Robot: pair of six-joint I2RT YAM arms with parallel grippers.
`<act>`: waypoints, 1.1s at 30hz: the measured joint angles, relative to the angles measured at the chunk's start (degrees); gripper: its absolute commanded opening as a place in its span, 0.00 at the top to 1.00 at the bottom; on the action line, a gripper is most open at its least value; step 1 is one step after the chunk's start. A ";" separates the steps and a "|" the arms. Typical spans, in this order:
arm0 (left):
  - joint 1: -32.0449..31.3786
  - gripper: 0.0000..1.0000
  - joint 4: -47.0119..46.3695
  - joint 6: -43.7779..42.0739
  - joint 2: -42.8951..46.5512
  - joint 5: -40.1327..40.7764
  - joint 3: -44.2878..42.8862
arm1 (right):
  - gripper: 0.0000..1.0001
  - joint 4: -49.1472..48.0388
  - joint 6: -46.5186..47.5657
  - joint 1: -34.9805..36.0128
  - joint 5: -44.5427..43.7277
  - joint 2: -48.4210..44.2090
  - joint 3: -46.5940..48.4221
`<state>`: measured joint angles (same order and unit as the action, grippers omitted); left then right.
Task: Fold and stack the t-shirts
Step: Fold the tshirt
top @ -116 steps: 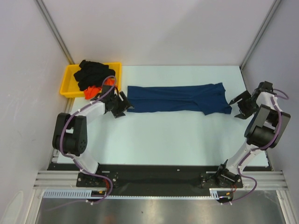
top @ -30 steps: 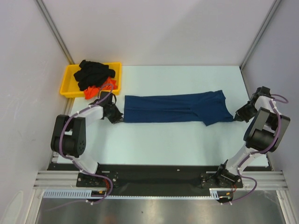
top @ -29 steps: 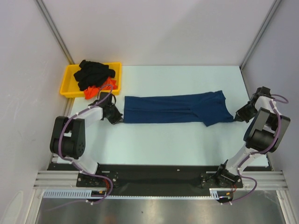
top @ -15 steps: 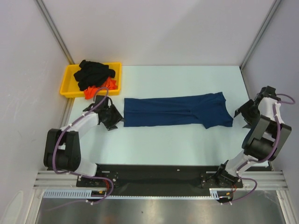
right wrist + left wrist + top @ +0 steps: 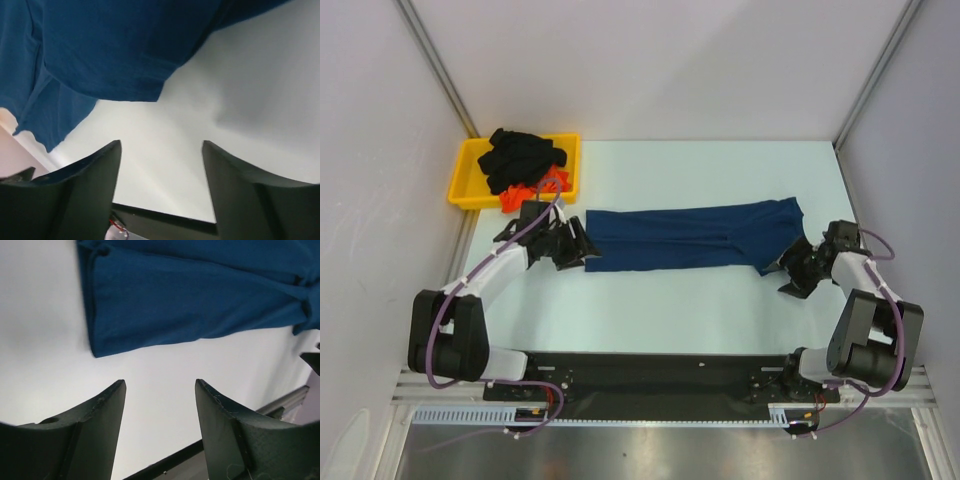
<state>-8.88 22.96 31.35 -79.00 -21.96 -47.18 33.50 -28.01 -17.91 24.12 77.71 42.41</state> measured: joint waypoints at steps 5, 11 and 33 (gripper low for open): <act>-1.01 0.38 -1.97 -0.42 -0.07 -4.17 0.00 | 0.55 -8.70 -4.04 1.68 2.58 0.02 -4.55; -1.86 0.38 -1.84 -1.33 -0.07 -5.44 -0.44 | 0.64 -11.47 -5.90 1.66 1.03 0.02 -6.10; -1.86 0.37 -1.51 -1.97 -0.50 -5.92 -2.08 | 0.67 -28.63 -11.87 -0.26 2.14 7.13 -9.22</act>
<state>-10.74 21.45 29.39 -79.50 -27.88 -49.25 4.86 -39.88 -18.17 26.26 84.84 33.19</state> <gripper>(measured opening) 0.627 0.344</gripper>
